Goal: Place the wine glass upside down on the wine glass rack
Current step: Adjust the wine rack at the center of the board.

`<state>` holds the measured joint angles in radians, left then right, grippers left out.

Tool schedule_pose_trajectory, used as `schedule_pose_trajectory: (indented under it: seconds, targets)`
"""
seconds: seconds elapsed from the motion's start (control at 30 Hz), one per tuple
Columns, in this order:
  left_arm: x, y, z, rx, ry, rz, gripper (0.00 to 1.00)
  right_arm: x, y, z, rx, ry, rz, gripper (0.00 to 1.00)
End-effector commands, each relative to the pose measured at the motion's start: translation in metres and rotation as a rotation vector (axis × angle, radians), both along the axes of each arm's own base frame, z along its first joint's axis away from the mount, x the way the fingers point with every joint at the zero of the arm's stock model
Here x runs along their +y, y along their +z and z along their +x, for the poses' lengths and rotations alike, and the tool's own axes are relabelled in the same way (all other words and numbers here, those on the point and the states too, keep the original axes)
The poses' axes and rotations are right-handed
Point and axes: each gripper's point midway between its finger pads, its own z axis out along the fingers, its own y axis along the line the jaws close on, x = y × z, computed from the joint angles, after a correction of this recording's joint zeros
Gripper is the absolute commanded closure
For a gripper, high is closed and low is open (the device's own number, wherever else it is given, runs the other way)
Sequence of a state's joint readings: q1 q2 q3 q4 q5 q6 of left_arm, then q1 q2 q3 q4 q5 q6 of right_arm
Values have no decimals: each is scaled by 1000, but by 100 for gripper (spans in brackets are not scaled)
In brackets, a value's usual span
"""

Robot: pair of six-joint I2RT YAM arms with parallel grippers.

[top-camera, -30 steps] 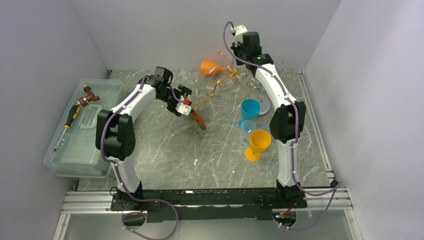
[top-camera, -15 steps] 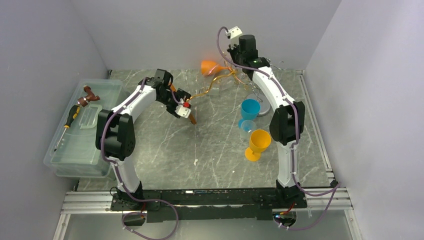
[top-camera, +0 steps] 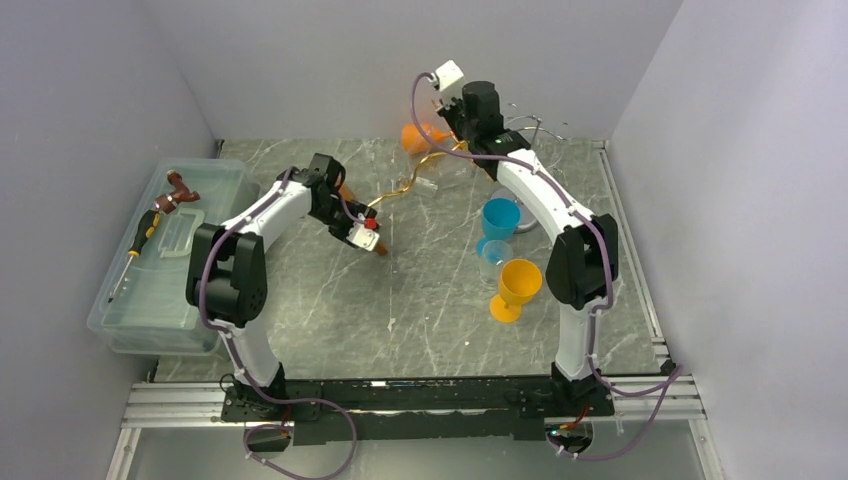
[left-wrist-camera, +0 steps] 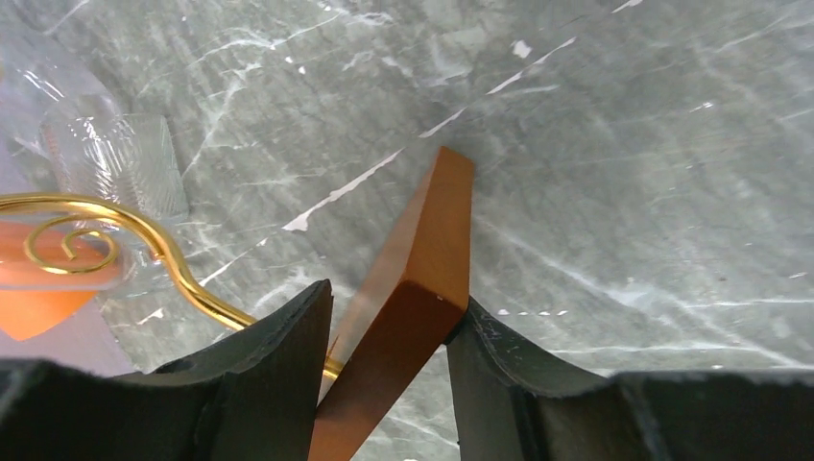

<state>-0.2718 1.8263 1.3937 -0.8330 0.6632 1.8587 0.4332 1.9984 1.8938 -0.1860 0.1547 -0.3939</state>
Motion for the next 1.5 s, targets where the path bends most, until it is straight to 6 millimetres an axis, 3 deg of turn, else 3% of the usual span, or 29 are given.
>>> schedule_pose_trajectory:
  seconds: [0.0,0.4,0.87,1.17,1.47]
  targets:
    - [-18,14,-48,138,-37,-85,52,50,72,-29,-171,141,43,100]
    - [-9,-7,-93,242,-4,-69,57,122,84,-90,-220,278,-23,100]
    - [-8,-25,-121,285,12,-64,58,184,77,-174,-230,444,-47,100]
    - [-2,-38,-138,306,19,-55,59,239,45,-232,-201,578,-121,100]
    - [-4,-50,-143,294,59,-67,60,273,9,-285,-140,701,-149,100]
